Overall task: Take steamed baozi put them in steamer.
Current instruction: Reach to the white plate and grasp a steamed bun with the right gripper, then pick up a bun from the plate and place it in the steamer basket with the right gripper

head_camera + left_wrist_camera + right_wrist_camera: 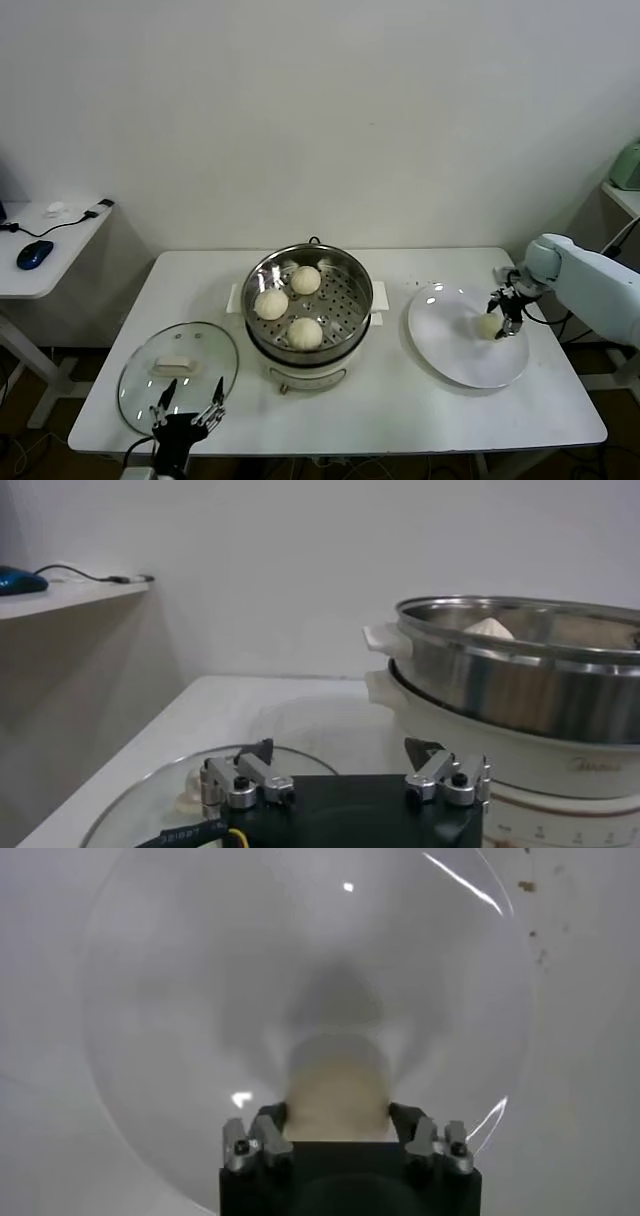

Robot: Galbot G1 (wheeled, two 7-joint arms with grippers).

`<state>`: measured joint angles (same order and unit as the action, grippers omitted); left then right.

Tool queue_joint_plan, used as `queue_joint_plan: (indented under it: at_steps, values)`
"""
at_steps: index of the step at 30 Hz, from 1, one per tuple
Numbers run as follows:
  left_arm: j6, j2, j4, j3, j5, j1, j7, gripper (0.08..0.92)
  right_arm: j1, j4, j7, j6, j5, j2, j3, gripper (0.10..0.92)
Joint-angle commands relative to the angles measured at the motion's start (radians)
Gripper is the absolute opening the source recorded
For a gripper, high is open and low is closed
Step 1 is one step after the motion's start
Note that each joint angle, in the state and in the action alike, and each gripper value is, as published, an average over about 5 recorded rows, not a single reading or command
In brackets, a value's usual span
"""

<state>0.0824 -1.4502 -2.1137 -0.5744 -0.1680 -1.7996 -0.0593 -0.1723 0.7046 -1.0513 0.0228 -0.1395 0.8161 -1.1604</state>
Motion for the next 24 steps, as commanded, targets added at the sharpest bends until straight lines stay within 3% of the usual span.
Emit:
queue_joint_plan:
  at_steps: [1, 7, 15, 20, 24]
  values:
    - [0.002, -0.001, -0.001, 0.001, 0.001, -0.001, 0.000, 0.823, -0.095, 0.109, -0.001, -0.052, -0.060, -0.036, -0.091, 0.640]
    - [0.007, 0.000, -0.015, 0.007, 0.002, -0.004, 0.000, 0.823, -0.504, 0.361, 0.002, -0.133, -0.355, -0.061, -0.453, 0.628]
    - [0.014, 0.005, -0.032, 0.018, 0.008, -0.007, 0.002, 0.823, -1.060, 0.677, -0.008, -0.237, -0.828, 0.107, -0.757, 0.628]
    - [0.014, 0.009, -0.037, 0.028, 0.015, -0.009, 0.002, 0.823, -1.104, 0.795, 0.070, -0.324, -0.990, 0.244, -0.685, 0.628]
    - [0.014, 0.010, -0.038, 0.041, 0.019, -0.007, 0.002, 0.823, -1.012, 0.827, 0.161, -0.379, -1.011, 0.340, -0.628, 0.628]
